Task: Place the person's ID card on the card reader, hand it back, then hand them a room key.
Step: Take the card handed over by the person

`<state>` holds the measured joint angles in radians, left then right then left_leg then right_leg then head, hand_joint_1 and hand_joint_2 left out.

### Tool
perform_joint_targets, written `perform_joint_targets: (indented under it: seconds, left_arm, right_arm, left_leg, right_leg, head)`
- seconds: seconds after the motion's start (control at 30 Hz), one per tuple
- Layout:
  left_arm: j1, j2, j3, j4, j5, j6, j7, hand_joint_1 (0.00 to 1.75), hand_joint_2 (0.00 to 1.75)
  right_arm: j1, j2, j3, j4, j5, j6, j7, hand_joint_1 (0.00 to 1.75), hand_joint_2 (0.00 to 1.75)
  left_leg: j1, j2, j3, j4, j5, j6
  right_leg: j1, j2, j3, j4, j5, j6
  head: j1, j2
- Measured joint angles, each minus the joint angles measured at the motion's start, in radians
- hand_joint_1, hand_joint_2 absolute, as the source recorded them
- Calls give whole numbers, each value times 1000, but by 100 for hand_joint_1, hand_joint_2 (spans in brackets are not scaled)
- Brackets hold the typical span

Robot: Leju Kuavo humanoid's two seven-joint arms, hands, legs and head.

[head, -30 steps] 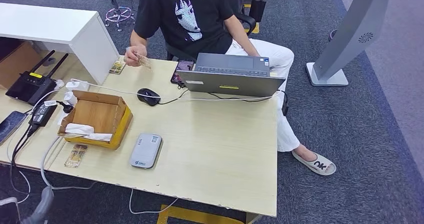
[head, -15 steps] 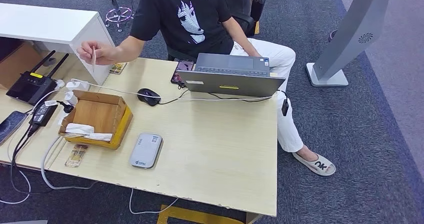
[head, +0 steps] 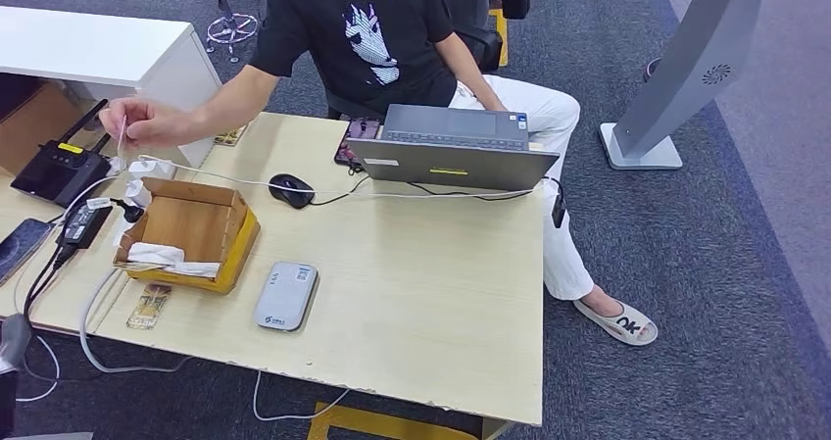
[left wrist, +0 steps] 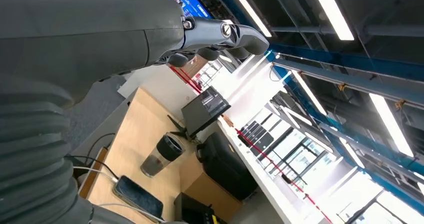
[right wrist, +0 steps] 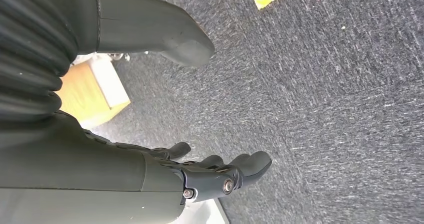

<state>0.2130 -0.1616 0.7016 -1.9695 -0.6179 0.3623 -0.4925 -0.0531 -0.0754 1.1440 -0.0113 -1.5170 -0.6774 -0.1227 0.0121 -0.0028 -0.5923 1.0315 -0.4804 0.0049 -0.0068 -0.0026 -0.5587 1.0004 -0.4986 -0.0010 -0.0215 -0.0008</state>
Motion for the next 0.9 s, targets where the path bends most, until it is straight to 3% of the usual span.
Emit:
perform_joint_targets:
  seconds: [0.37,0.77,0.8,0.9]
  left_arm:
    - [-131,136,-210,178,-162,77,166,0,175]
    - [-275,207,-456,342,-313,115,337,0,175]
    - [-285,209,-470,350,-316,115,348,12,175]
    - [-312,211,-505,373,-310,106,370,143,175]
  right_arm:
    - [-15,0,96,1,1,4,37,0,175]
    - [-31,-6,190,0,8,9,90,0,175]
    - [-32,-6,197,0,10,10,94,0,175]
    - [-34,-7,217,-1,16,14,101,0,175]
  left_leg:
    - [0,1,0,0,0,0]
    - [0,1,0,1,1,0]
    - [0,1,0,1,1,0]
    - [0,1,0,1,1,0]
  right_leg:
    - [0,1,1,0,1,0]
    - [0,1,1,0,1,-1]
    - [0,1,1,0,1,-1]
    - [0,1,1,0,1,-1]
  head:
    - [0,0]
    - [0,0]
    - [0,0]
    - [0,0]
